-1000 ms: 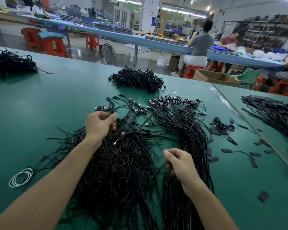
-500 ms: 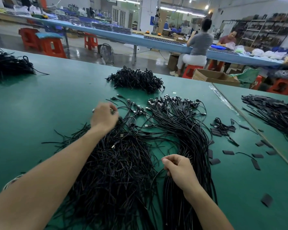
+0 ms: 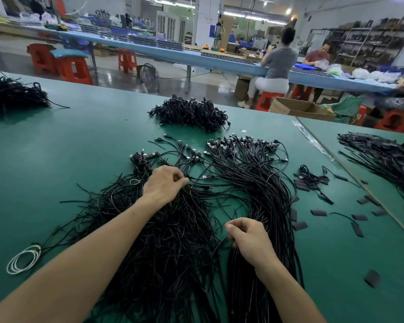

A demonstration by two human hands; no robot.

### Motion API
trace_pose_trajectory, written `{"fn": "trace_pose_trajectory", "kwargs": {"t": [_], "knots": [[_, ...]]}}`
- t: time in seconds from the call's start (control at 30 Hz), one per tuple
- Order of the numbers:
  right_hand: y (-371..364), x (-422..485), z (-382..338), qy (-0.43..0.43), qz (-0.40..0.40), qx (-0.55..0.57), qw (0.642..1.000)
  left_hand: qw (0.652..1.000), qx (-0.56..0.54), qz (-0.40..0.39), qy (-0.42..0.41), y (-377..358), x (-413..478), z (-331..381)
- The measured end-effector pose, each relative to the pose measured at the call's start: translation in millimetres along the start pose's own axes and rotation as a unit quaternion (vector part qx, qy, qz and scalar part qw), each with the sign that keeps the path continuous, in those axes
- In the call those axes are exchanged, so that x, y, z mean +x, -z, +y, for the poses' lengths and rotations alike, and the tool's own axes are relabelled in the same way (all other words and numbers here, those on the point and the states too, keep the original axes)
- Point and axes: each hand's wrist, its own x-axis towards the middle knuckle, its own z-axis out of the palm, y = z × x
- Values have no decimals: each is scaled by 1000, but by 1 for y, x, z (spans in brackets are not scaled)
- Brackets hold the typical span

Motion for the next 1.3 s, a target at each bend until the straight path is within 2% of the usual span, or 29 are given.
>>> {"fn": "trace_pose_trajectory", "kwargs": {"t": [0.1, 0.17, 0.27, 0.37, 0.43, 0.5, 0.63, 0.73, 0.83, 0.93, 1.0, 1.13, 1.3], "knots": [[0, 1, -2, 0, -6, -5, 1000, 995, -86, 40, -18, 10, -10, 15], [0, 2, -6, 5, 3, 13, 1000, 988, -134, 50, -58, 13, -25, 33], [-3, 4, -20, -2, -14, 150, 989, 977, -145, 54, -146, 7, -60, 57], [-3, 7, -35, -18, -99, 279, 955, 959, -146, 49, -237, -2, -95, 64], [-2, 9, -45, -27, -133, 324, 936, 949, -149, 27, -275, -7, -108, 64], [0, 10, -51, -24, -123, 325, 937, 946, -144, 14, -290, -11, -113, 61], [1, 10, -56, 0, -77, 299, 951, 957, -153, 20, -244, -11, -108, 53], [2, 5, -59, 48, -47, 295, 953, 969, -170, 75, -163, -11, -90, 40], [5, -4, -70, 92, -104, 340, 930, 988, -97, 78, -88, -11, -66, 24], [9, -15, -85, 130, -182, 342, 913, 989, -102, 96, -56, -9, -45, 12], [14, -20, -93, 146, -189, 338, 910, 988, -105, 112, -27, -6, -34, 6], [33, -23, -96, 157, -118, 383, 903, 997, 0, 79, 10, 3, -20, -2], [60, -13, -89, 158, 38, 484, 860, 984, 174, 45, 14, 10, -18, 6]]}}
